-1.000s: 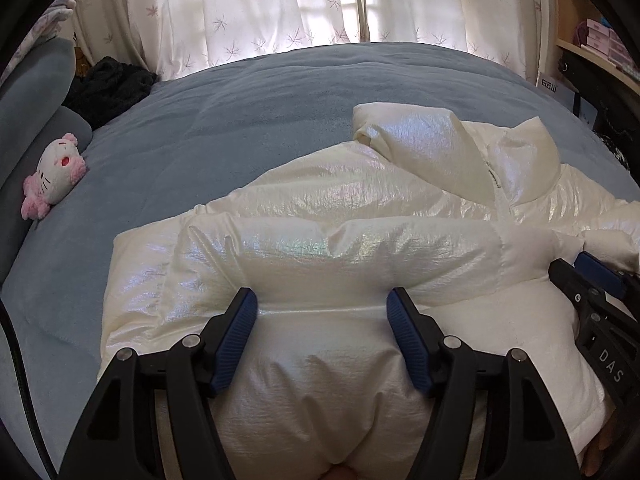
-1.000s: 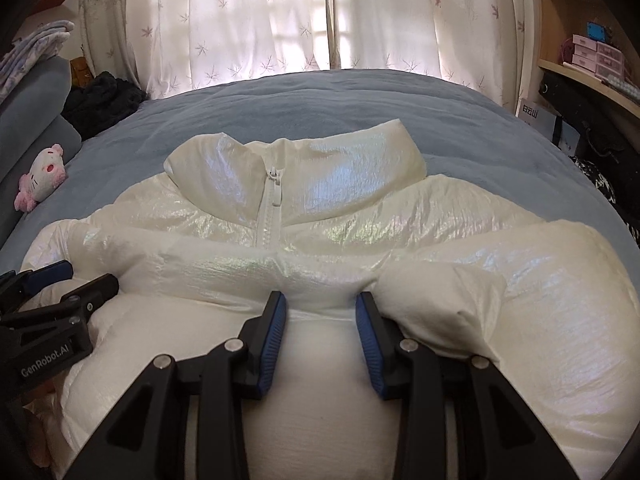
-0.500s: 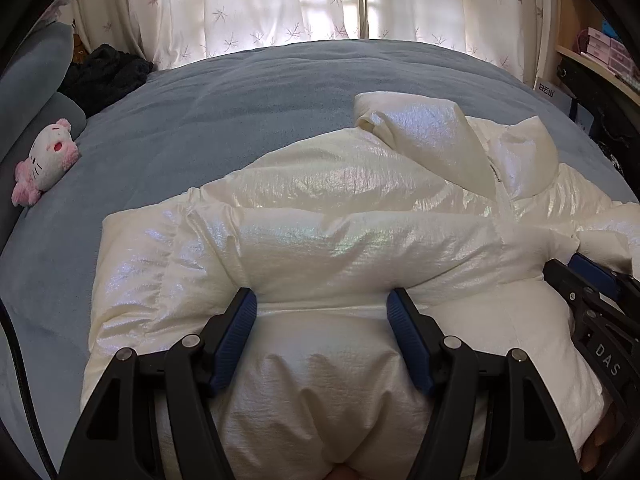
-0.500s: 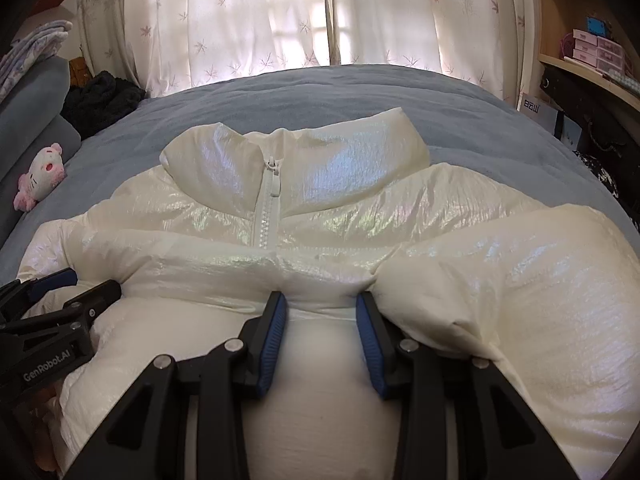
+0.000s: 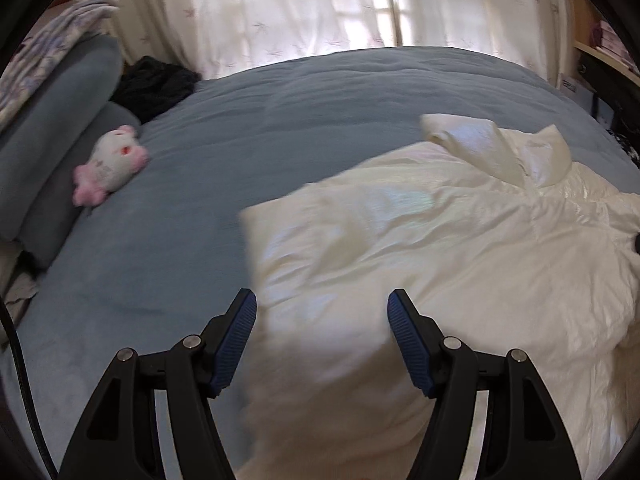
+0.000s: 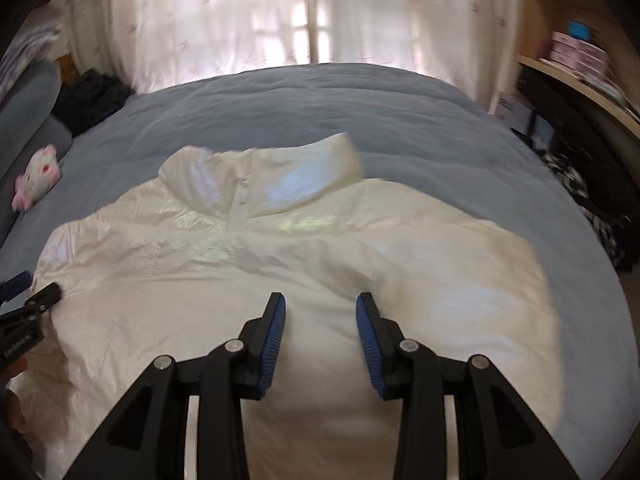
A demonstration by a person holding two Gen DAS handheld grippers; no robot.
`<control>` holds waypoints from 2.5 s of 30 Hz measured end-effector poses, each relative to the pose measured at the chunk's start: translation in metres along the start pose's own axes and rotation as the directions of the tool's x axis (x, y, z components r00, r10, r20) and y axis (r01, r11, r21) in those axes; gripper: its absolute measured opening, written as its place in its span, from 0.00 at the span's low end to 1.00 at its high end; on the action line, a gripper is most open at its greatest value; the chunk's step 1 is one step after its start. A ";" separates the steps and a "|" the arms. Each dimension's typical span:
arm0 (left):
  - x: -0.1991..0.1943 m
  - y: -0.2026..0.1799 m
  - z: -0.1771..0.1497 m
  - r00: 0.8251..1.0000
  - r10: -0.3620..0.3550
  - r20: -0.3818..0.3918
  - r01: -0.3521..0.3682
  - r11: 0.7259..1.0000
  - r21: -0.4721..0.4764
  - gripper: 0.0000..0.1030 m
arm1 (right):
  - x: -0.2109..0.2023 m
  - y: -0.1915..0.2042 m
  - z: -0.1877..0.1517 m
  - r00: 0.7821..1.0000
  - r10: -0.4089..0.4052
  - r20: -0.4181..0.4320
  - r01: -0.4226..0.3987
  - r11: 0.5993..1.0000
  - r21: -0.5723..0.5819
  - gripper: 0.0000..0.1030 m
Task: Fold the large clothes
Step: 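Lift both tools off the jacket and move them to the jacket hem, then grasp the white jacket hem with both tools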
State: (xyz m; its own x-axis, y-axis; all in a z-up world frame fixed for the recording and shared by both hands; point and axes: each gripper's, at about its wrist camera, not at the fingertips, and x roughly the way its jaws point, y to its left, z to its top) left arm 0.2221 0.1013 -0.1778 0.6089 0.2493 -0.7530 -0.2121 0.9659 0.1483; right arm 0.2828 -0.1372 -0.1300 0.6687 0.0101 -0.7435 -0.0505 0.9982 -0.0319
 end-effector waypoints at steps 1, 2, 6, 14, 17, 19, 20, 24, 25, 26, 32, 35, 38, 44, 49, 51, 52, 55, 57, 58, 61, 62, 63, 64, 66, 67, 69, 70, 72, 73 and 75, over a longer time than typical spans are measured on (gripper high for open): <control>-0.007 0.003 -0.001 1.000 0.005 0.000 -0.005 1.000 -0.004 0.65 | -0.006 -0.004 -0.002 1.000 -0.004 -0.001 0.004 1.000 0.010 0.36; -0.017 0.010 -0.005 1.000 0.012 -0.001 -0.012 1.000 -0.011 0.65 | -0.015 -0.009 -0.006 1.000 -0.007 -0.005 0.007 1.000 0.026 0.36; -0.049 0.030 -0.018 1.000 0.020 -0.012 -0.020 0.999 -0.027 0.65 | -0.047 -0.027 -0.024 1.000 0.013 -0.017 -0.011 0.996 0.089 0.36; -0.120 0.046 -0.055 1.000 -0.003 0.001 0.003 1.000 -0.028 0.65 | -0.127 -0.047 -0.061 0.997 0.077 0.012 -0.077 0.990 0.117 0.36; -0.147 0.047 -0.069 1.000 -0.012 0.000 0.012 1.000 -0.026 0.65 | -0.155 -0.053 -0.073 0.995 0.099 0.029 -0.102 0.989 0.110 0.36; -0.164 0.048 -0.076 1.000 -0.026 0.006 0.026 0.999 -0.027 0.65 | -0.174 -0.056 -0.081 0.993 0.109 0.046 -0.113 0.989 0.097 0.36; -0.168 0.048 -0.077 1.000 -0.030 0.008 0.030 0.999 -0.027 0.65 | -0.184 -0.057 -0.085 0.992 0.109 0.056 -0.114 0.990 0.087 0.36; -0.198 0.054 -0.090 0.999 -0.041 0.026 0.042 0.998 -0.041 0.65 | -0.216 -0.065 -0.098 0.988 0.121 0.092 -0.127 0.990 0.061 0.39; -0.205 0.056 -0.093 0.999 -0.046 0.029 0.047 0.998 -0.046 0.66 | -0.223 -0.068 -0.101 0.987 0.123 0.101 -0.129 0.990 0.061 0.42; -0.210 0.059 -0.097 0.998 -0.048 0.032 0.049 0.997 -0.052 0.67 | -0.230 -0.071 -0.104 0.986 0.125 0.111 -0.133 0.989 0.065 0.44; -0.230 0.071 -0.120 0.998 -0.056 0.035 0.058 0.996 -0.060 0.71 | -0.252 -0.096 -0.123 0.981 0.158 0.112 -0.170 0.979 0.109 0.48; -0.233 0.077 -0.135 0.997 -0.078 0.018 0.079 0.995 -0.067 0.72 | -0.255 -0.106 -0.135 0.983 0.153 0.098 -0.164 0.980 0.110 0.48; -0.231 0.084 -0.149 0.994 -0.111 -0.004 0.110 0.991 -0.071 0.72 | -0.252 -0.116 -0.148 0.985 0.157 0.067 -0.164 0.980 0.109 0.50; -0.220 0.095 -0.174 0.991 -0.122 -0.050 0.117 0.988 -0.096 0.73 | -0.240 -0.135 -0.176 0.989 0.147 -0.009 -0.145 0.979 0.143 0.51; -0.207 0.104 -0.186 0.989 -0.118 -0.092 0.104 0.984 -0.142 0.73 | -0.237 -0.152 -0.189 0.990 0.136 -0.028 -0.128 0.972 0.197 0.52; -0.205 0.107 -0.189 0.986 -0.129 -0.103 0.112 0.981 -0.157 0.73 | -0.236 -0.158 -0.192 0.991 0.129 -0.035 -0.119 0.969 0.215 0.55; -0.204 0.107 -0.191 0.985 -0.133 -0.107 0.115 0.980 -0.161 0.73 | -0.235 -0.161 -0.193 0.991 0.129 -0.038 -0.118 0.967 0.225 0.58; -0.200 0.107 -0.197 0.982 -0.141 -0.123 0.122 0.981 -0.153 0.73 | -0.232 -0.168 -0.197 0.991 0.123 -0.049 -0.108 0.964 0.244 0.62; -0.195 0.106 -0.203 0.978 -0.148 -0.145 0.127 0.981 -0.146 0.73 | -0.229 -0.171 -0.200 0.991 0.114 -0.066 -0.095 0.964 0.249 0.62; -0.193 0.107 -0.205 0.976 -0.154 -0.155 0.132 0.980 -0.146 0.73 | -0.227 -0.173 -0.202 0.991 0.111 -0.074 -0.090 0.964 0.250 0.62; -0.183 0.113 -0.216 0.963 -0.186 -0.196 0.155 0.975 -0.159 0.73 | -0.221 -0.179 -0.208 0.989 0.101 -0.107 -0.073 0.967 0.243 0.63; -0.179 0.115 -0.219 0.957 -0.200 -0.209 0.167 0.972 -0.167 0.73 | -0.219 -0.181 -0.210 0.988 0.096 -0.121 -0.064 0.968 0.242 0.63; -0.175 0.119 -0.223 0.949 -0.222 -0.223 0.184 0.966 -0.180 0.73 | -0.217 -0.183 -0.212 0.987 0.094 -0.131 -0.060 0.968 0.243 0.63; -0.171 0.122 -0.227 0.942 -0.241 -0.235 0.198 0.961 -0.193 0.73 | -0.214 -0.187 -0.215 0.985 0.091 -0.146 -0.053 0.967 0.248 0.63; -0.162 0.127 -0.234 0.923 -0.287 -0.257 0.231 0.946 -0.226 0.73 | -0.210 -0.195 -0.220 0.981 0.094 -0.172 -0.046 0.963 0.265 0.63; -0.159 0.130 -0.237 0.915 -0.305 -0.262 0.244 0.940 -0.240 0.73 | -0.206 -0.200 -0.224 0.977 0.102 -0.188 -0.045 0.957 0.285 0.63; -0.152 0.134 -0.243 0.898 -0.348 -0.269 0.276 0.922 -0.270 0.73 | -0.202 -0.208 -0.229 0.972 0.113 -0.206 -0.043 0.947 0.317 0.63; -0.148 0.137 -0.245 0.889 -0.370 -0.270 0.292 0.912 -0.286 0.73 | -0.199 -0.213 -0.232 0.968 0.128 -0.216 -0.048 0.940 0.339 0.63; -0.142 0.140 -0.249 0.867 -0.418 -0.270 0.330 0.889 -0.317 0.73 | -0.192 -0.220 -0.238 0.954 0.177 -0.240 -0.073 0.919 0.386 0.63; -0.138 0.141 -0.251 0.856 -0.440 -0.271 0.348 0.878 -0.327 0.73 | -0.188 -0.223 -0.242 0.946 0.207 -0.249 -0.090 0.907 0.412 0.63; -0.133 0.143 -0.255 0.836 -0.478 -0.268 0.381 0.859 -0.343 0.76 | -0.182 -0.225 -0.247 0.933 0.248 -0.261 -0.112 0.889 0.444 0.63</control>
State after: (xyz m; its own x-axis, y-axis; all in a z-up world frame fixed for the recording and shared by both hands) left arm -0.0839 0.1883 -0.2203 0.4058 -0.2720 -0.8726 -0.2122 0.9006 -0.3794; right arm -0.0104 -0.3786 -0.1528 0.4176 0.2417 -0.8759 0.2097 0.9123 0.3517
